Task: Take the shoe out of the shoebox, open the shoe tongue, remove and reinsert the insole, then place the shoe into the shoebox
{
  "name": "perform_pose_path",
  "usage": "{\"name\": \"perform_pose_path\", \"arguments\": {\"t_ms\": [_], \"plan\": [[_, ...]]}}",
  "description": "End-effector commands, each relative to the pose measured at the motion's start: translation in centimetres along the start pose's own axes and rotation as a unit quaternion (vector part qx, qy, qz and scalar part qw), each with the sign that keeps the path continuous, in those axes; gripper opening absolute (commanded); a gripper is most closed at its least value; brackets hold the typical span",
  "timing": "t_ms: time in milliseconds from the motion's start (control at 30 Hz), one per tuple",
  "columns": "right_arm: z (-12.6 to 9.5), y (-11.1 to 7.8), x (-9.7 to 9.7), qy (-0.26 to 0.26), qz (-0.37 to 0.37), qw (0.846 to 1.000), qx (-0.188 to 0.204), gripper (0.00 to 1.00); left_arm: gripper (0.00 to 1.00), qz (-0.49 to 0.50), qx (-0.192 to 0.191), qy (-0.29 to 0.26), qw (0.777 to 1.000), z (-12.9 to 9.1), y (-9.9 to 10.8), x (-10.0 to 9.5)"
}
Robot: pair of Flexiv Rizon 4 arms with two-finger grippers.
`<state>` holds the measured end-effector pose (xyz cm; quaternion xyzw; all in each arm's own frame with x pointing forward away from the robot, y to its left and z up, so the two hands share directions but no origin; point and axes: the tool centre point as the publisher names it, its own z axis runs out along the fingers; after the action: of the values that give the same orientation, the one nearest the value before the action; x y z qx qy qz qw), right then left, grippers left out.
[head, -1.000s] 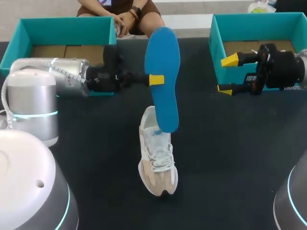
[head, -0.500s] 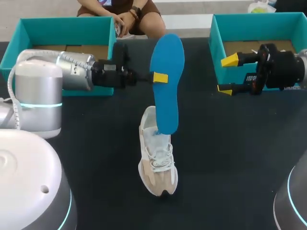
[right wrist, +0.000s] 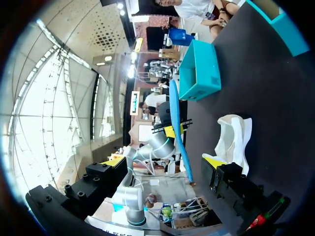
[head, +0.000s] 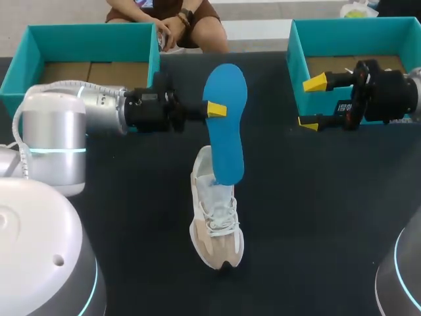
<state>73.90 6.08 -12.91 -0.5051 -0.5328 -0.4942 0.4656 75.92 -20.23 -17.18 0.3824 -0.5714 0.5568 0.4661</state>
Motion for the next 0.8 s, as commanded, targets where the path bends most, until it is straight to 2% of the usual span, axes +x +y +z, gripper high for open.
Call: {"name": "perform_pose_path", "arguments": {"t_ms": [33, 333, 367, 467, 533, 567, 600, 633, 800], "plan": [[0.1, 0.0, -0.1, -0.001, 0.0, 1.0, -0.001, 1.0, 0.0, -0.011, -0.009, 0.003, 1.0, -0.1, -0.3, -0.5], [0.1, 0.0, -0.1, -0.001, 0.0, 1.0, -0.001, 1.0, 0.0, -0.047, 0.0, 0.014, 0.999, 0.0, -0.7, -1.2], [0.3, -0.1, 0.1, -0.026, -0.011, 1.0, 0.004, 1.0, 0.0, -0.048, 0.0, 0.014, 0.999, 0.1, -0.7, -1.2], [0.7, -0.3, 0.5, -0.057, -0.045, 0.997, 0.002, 1.0, 0.0, -0.049, -0.001, 0.012, 0.999, 0.1, -0.8, -1.2], [0.9, -0.5, 0.6, -0.095, -0.044, 0.994, -0.003, 1.0, 0.0, -0.049, -0.001, 0.012, 0.999, 0.1, -0.8, -1.2], [1.2, -0.6, 0.9, -0.129, -0.052, 0.99, -0.002, 1.0, 0.0, -0.049, -0.001, 0.012, 0.999, 0.1, -0.8, -1.2], [1.3, -0.7, 0.9, -0.134, -0.053, 0.99, -0.003, 1.0, 0.0, -0.049, -0.001, 0.012, 0.999, 0.1, -0.8, -1.2], [1.6, -0.9, 1.1, -0.161, -0.068, 0.985, -0.005, 1.0, 0.0, -0.049, -0.001, 0.012, 0.999, 0.1, -0.8, -1.2], [2.7, -1.6, 1.4, -0.219, -0.085, 0.972, -0.016, 1.0, 0.0, -0.049, -0.001, 0.012, 0.999, 0.1, -0.8, -1.2]]}}
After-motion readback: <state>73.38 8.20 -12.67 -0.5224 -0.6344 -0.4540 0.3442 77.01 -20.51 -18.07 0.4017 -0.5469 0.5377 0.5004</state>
